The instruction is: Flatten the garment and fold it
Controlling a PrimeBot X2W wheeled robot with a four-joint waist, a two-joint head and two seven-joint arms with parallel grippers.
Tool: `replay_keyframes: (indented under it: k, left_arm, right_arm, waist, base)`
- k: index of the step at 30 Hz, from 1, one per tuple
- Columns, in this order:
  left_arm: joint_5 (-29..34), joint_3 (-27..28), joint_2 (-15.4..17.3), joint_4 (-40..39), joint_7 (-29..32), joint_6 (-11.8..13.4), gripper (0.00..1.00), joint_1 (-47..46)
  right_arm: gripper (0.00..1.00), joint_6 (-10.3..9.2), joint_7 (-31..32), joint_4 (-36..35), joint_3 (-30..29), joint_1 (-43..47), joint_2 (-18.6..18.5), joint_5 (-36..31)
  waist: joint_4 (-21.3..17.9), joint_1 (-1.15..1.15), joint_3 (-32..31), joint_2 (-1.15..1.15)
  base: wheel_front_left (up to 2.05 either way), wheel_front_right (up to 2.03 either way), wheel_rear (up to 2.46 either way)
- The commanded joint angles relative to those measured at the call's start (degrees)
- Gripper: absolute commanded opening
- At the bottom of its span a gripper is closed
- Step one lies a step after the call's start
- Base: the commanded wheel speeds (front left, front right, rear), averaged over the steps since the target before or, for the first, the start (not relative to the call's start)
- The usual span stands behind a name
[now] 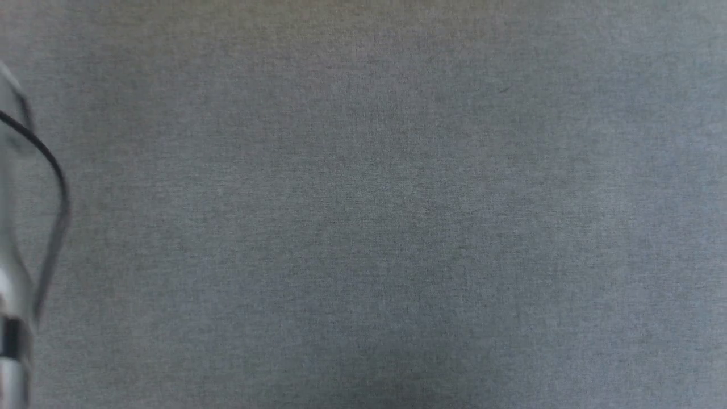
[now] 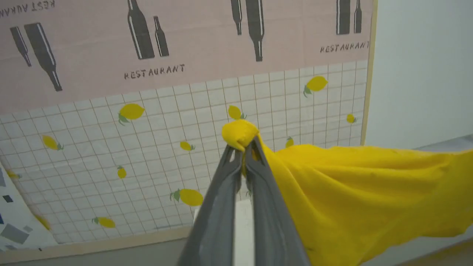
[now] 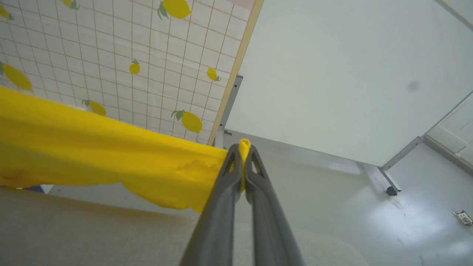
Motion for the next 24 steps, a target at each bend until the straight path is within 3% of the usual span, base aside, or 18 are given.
replay_keyframes:
  k: [1,8,17,24]
  left_arm:
    - [-0.99,-0.59,0.65,1.56,0.84,-0.84,0.00,3.96]
    - [-6.01,-5.22,0.82,4.64,7.31,-4.10,0.00,26.39]
    - [-15.17,-9.93,2.69,-3.06,16.75,-5.37,0.00,53.42]
    - [-19.24,-10.40,4.66,-13.11,21.35,-0.78,0.00,70.57]
  right_arm:
    - [0.00,-0.11,-0.54,0.91,0.09,3.88,0.51,1.02]
    - [0.00,-0.11,-2.60,3.58,-1.42,23.41,4.48,7.93]
    - [0.00,-0.11,0.24,-3.81,-4.66,47.31,5.86,14.30]
    - [0.00,-0.11,2.93,-11.40,-7.92,62.06,9.30,14.34]
  waist:
    - [0.74,-0.01,-2.68,0.00]
    - [1.20,-0.01,-10.43,0.00]
    - [1.97,-0.01,-18.63,0.00]
    - [1.89,-0.01,-22.71,0.00]
  base:
    - [0.00,0.00,0.00]
    - [0.00,0.00,0.00]
    - [0.00,0.00,0.00]
    - [0.00,0.00,0.00]
